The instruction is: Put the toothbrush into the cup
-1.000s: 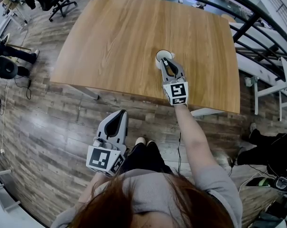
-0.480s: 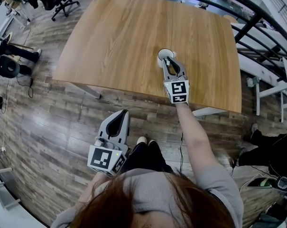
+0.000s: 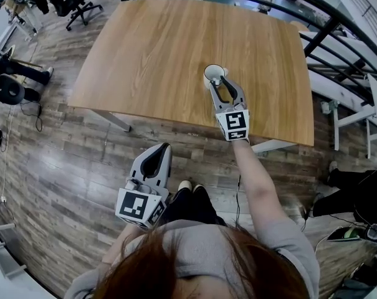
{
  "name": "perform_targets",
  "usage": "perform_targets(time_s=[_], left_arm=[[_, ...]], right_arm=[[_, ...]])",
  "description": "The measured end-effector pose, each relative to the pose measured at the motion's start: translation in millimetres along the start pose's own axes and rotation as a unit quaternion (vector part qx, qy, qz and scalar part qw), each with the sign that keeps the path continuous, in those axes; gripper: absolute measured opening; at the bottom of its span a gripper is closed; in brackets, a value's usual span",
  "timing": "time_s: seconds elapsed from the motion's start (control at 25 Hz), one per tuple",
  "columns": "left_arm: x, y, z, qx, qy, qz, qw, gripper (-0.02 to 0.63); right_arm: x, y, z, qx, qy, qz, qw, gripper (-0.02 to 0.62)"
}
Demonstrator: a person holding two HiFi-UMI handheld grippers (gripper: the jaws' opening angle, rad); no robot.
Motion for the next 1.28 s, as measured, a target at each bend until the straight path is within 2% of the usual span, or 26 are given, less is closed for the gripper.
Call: perform_targets(time_s=[0.32, 0.48, 0.56, 0.64, 0.76, 0.88, 1.04, 1.12, 1.28], left_arm=[[11, 10, 7, 0.010, 0.006, -0.020, 0.9997, 0.006], [22, 22, 22, 0.038, 0.006, -0.036, 0.9986, 0.006], [27, 32, 34, 0.055, 0.015, -0.044, 0.9974, 0.006], [31, 40, 43, 0.071, 0.019, -0.052, 0.9960, 0.006], [36, 49, 52, 0.084, 0.020, -0.062, 0.9944, 0.006], [42, 56, 58, 0.091, 0.021, -0.073, 0.9929, 0.006], [57, 63, 60, 0.098, 0.023, -0.091, 0.9907, 0.006], [65, 64, 61, 0.098, 0.027, -0.102, 0.9895, 0.006], [81, 64, 62, 0.101, 0.028, -0.119, 0.9874, 0.006]], right_arm=[[1, -47, 38, 0.041, -0.009, -0.004, 0.999, 0.132], [-17, -89, 93, 0.100, -0.006, 0.006, 0.995, 0.130], [-29, -107, 132, 0.146, 0.001, -0.001, 0.989, 0.130], [-39, -123, 160, 0.162, 0.007, -0.008, 0.987, 0.130], [-51, -143, 186, 0.162, 0.025, -0.018, 0.986, 0.129], [-57, -160, 194, 0.147, 0.052, -0.032, 0.987, 0.118], [-55, -182, 187, 0.112, 0.053, -0.042, 0.991, 0.014], [-54, -190, 185, 0.098, 0.047, -0.043, 0.993, 0.014], [-49, -202, 190, 0.103, 0.052, -0.050, 0.992, 0.014]])
Point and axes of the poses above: the fingertips, and each gripper's own axes: y forward along the fingers, x to its right, z out of its top, the point moved 5 cm from there along -y, backward along the fingers, and after that the axes turned 1 degree about y, right-handed, at the moved point
